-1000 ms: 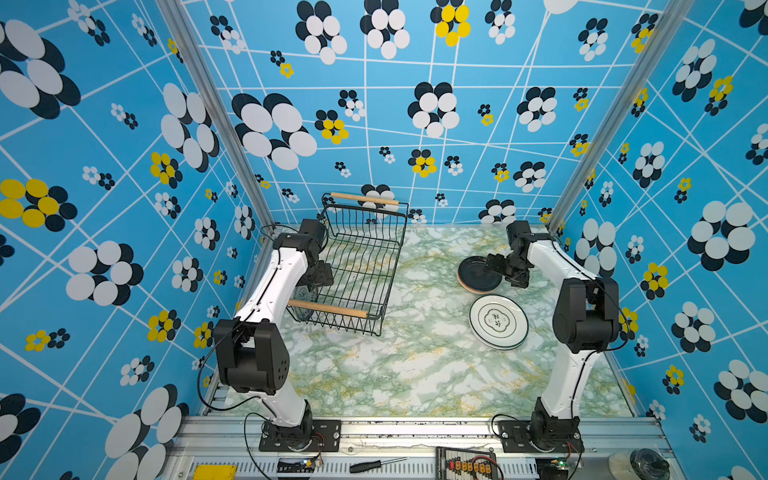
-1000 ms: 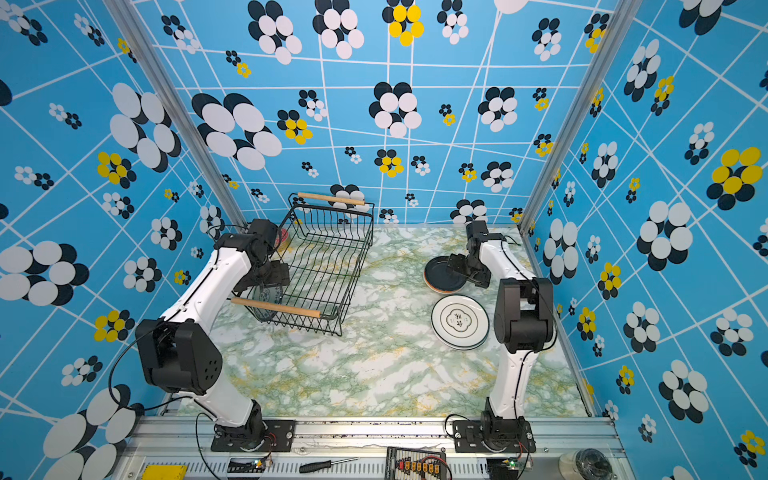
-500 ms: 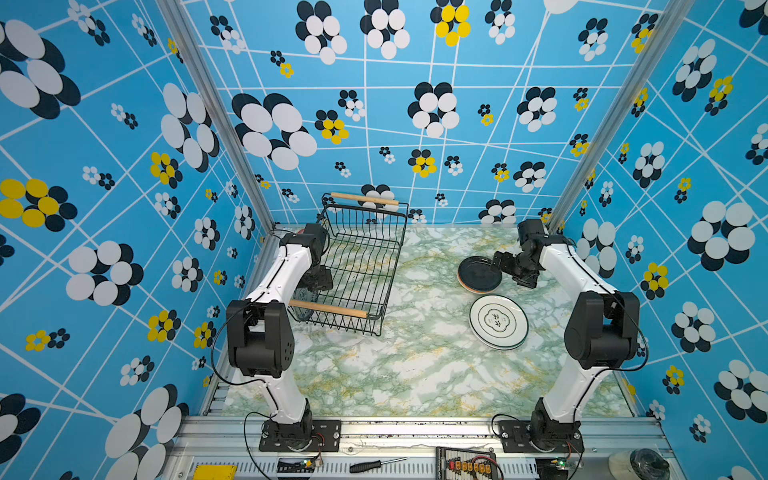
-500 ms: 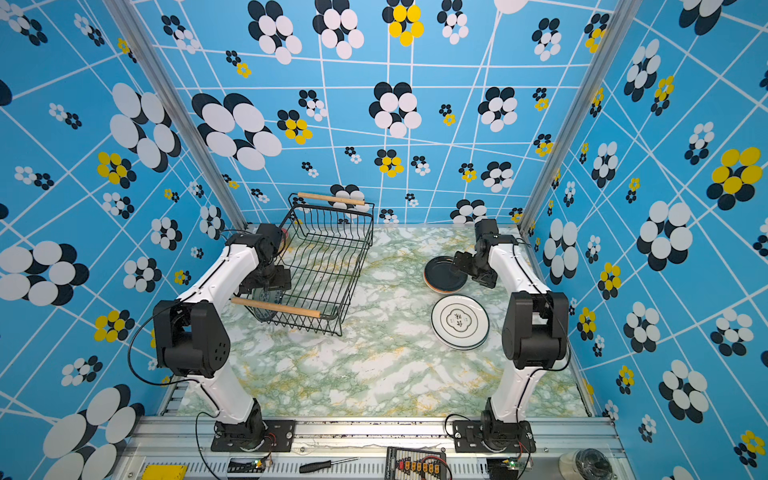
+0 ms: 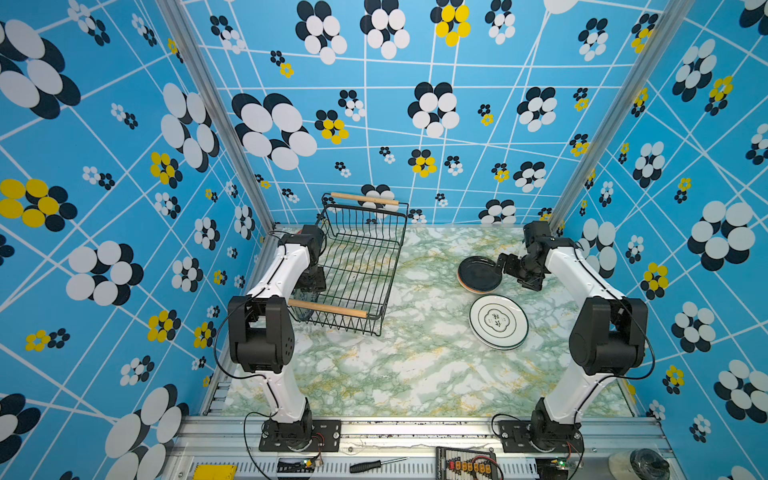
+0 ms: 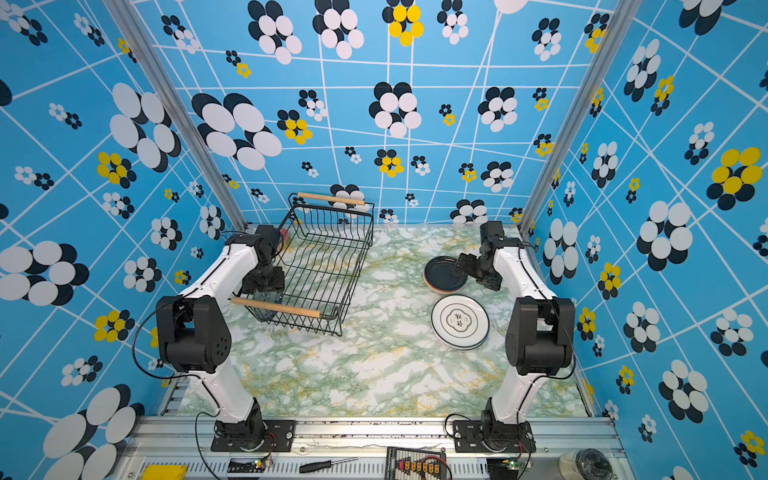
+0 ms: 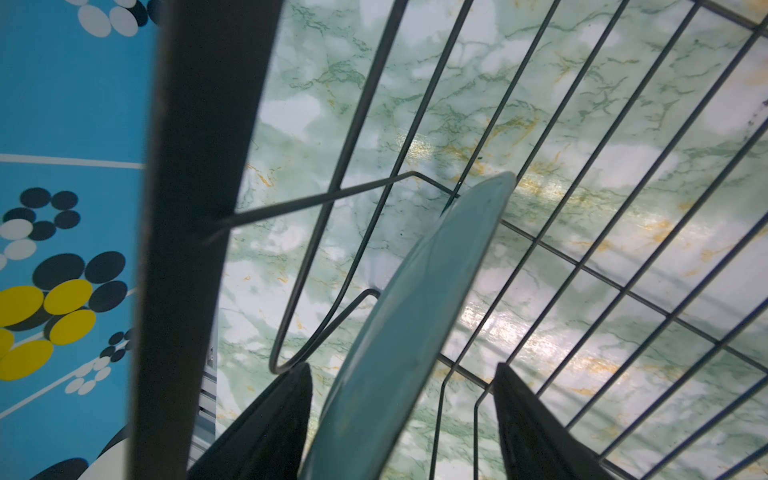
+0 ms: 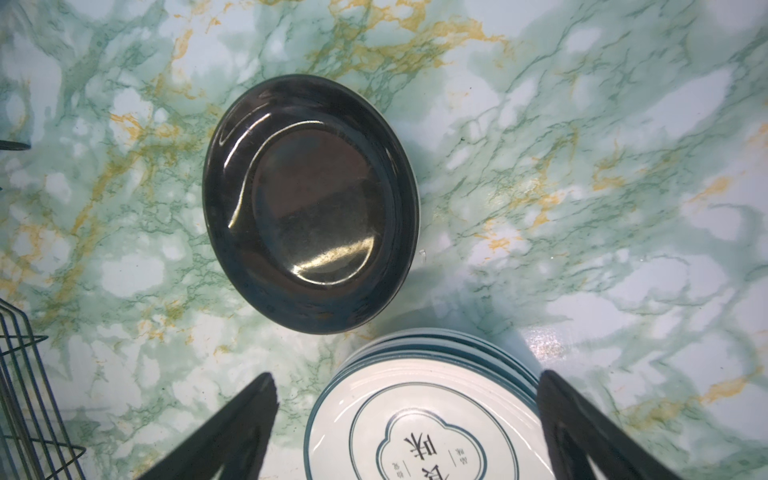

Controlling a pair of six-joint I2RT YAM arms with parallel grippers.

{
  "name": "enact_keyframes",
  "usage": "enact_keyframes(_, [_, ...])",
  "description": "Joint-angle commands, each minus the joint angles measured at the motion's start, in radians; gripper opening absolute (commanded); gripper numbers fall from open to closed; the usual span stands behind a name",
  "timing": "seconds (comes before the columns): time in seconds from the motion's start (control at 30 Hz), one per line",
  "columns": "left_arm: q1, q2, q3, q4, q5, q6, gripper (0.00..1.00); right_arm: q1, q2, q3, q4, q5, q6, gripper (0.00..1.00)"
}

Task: Unload the plates from the dish rack
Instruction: 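Raise the right gripper away from the dark brown plate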

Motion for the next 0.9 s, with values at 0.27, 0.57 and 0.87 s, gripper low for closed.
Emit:
enact_keyframes(0.27, [0.012,0.017,-0.025,-0.028,-0.029,0.014,0.56,-0.016,-0.074,-0.051,-0.017,0.009,-0.022,0.99])
enact_keyframes(0.57, [0.013,0.013,-0.036,-0.04,-0.04,0.008,0.38,-0.034,-0.111,-0.086,-0.017,0.008,-0.03,0.99])
enact_keyframes(0.87, [0.013,0.006,-0.035,-0.06,-0.037,0.014,0.24,-0.04,-0.136,-0.101,-0.02,0.006,-0.033,0.99])
